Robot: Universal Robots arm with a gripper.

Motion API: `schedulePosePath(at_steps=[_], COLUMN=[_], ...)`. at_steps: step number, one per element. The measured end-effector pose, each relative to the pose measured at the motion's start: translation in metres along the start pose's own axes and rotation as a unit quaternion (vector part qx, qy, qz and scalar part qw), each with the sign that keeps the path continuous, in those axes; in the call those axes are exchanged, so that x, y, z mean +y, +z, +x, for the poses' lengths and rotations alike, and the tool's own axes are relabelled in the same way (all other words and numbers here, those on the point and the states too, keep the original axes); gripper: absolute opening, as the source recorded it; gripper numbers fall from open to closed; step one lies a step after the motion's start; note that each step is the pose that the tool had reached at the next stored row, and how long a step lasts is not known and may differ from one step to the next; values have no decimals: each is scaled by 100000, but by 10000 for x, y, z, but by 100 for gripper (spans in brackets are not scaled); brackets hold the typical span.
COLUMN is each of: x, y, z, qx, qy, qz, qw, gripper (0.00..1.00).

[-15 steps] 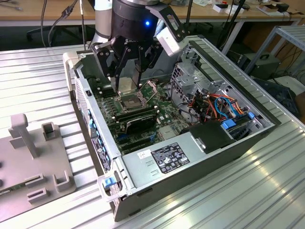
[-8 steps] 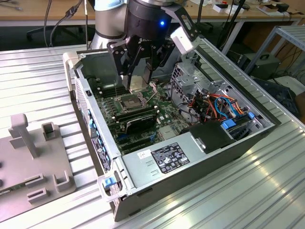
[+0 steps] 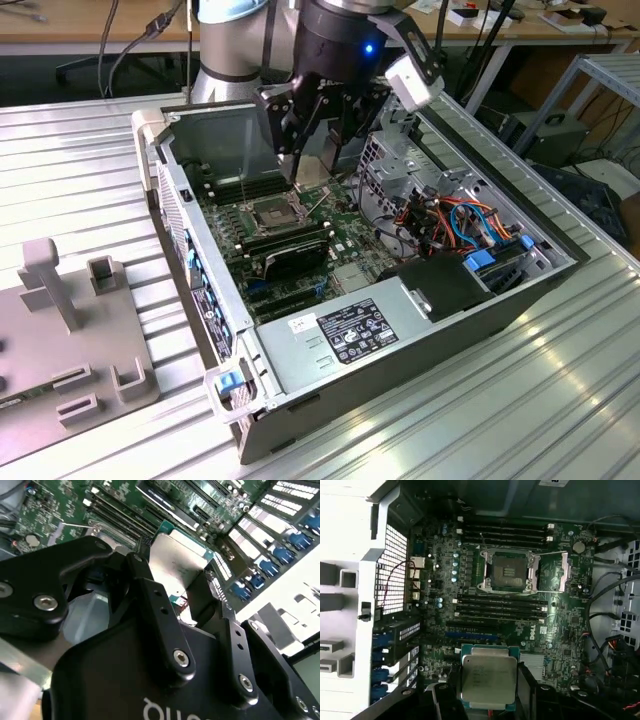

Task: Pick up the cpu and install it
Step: 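Pick up the cpu and move it towards the insertion slot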

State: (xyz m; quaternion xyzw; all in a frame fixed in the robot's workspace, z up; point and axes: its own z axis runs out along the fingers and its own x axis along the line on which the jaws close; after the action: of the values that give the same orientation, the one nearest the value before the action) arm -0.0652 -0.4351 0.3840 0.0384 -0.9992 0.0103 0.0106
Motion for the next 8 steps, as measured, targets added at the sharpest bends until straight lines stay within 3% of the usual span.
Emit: schedulePosePath(at_steps=[1,3,4,8], x=[0,-6,155,259], y=[1,10,57,108], z=[-25,-319,-334,-343], qx=[-2,4,-12,-10], qy=[-3,11,2,8], qz=[-3,4,-132,-166], qw=[100000,100000,100000,100000], gripper=[55,55,55,55])
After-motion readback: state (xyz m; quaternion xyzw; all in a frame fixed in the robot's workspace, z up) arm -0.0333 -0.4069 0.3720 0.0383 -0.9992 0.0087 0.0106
